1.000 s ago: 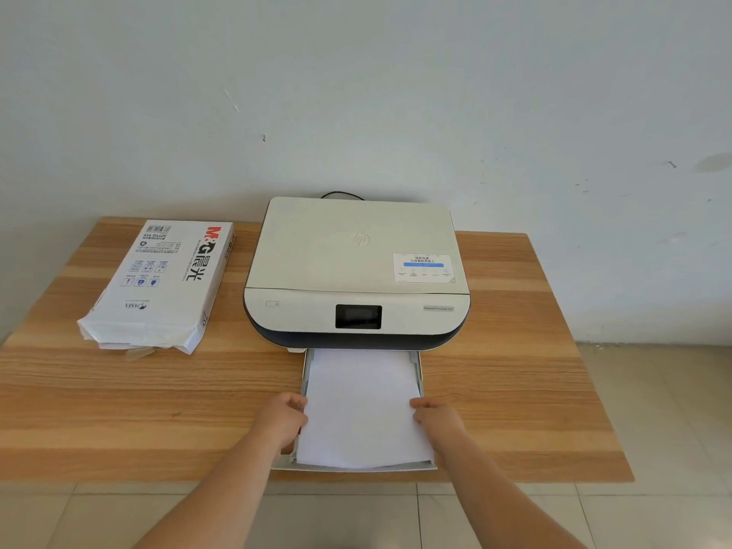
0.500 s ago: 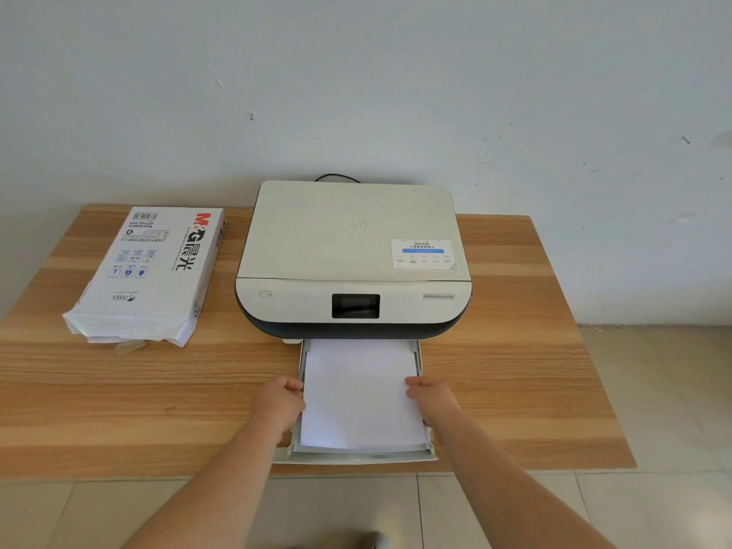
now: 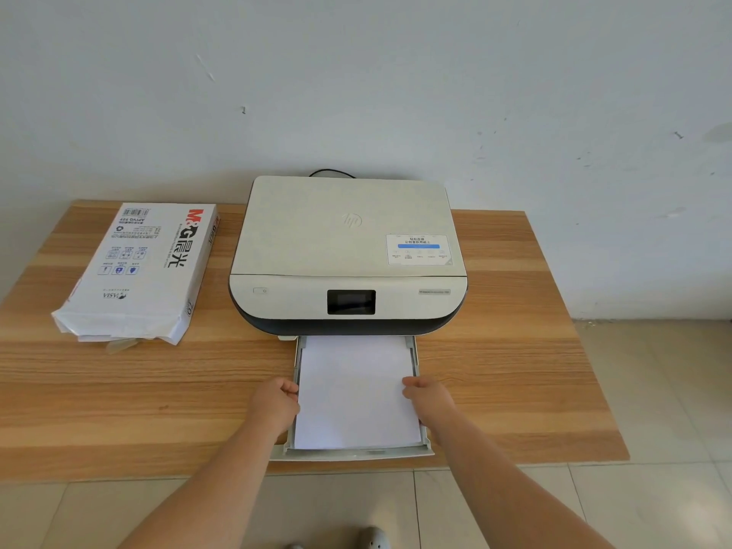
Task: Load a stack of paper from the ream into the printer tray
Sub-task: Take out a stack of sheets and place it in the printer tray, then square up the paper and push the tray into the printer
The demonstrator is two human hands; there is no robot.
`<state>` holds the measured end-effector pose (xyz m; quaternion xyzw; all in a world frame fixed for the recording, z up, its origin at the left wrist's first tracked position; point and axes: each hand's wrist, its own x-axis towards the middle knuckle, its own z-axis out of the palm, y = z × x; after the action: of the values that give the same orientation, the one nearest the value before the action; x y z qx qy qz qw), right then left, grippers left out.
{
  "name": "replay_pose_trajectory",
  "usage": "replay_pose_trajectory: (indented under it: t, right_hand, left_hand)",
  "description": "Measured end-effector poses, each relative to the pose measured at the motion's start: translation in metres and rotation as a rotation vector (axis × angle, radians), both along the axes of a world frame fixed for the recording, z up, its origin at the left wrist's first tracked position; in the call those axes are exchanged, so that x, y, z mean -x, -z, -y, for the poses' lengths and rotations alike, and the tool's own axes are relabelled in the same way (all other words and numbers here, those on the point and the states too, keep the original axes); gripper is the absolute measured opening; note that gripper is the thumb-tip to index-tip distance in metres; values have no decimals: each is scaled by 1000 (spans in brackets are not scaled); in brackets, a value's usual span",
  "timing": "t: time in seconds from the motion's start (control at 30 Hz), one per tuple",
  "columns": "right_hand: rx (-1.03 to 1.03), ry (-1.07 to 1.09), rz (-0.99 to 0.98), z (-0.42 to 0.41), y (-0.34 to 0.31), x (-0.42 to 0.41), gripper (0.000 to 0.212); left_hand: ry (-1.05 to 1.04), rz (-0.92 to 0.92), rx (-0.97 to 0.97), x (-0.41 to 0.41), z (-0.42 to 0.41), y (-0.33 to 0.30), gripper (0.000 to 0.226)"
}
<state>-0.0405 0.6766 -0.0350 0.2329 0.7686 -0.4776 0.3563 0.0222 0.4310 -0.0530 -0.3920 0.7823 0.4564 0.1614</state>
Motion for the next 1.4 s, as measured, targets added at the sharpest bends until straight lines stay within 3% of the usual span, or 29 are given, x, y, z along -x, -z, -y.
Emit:
replay_pose_trajectory:
  t: [0.63,0.83,1.0,1.17,1.4]
  right_hand:
    - [-170,-232,-114,-1,-6,-1,40]
    - [-368,-433,-185,-5,-5,1,42]
    - [-439,-629,-331,-4,-7,3,44]
    - [-500,-1130,-546,-2,-3,-6,69]
    - [-586,-1390,-571,-2,12,-10,97]
  left_hand:
    - [79,-80,92,0,-6,1,30]
    - [141,-114,125,-3,-7,-7,21]
    - [501,-183,314,-3,-7,-11,34]
    - [1043,-135,512,-5,-13,-13,59]
    - [1206,1,534,-7,-19,-7,84]
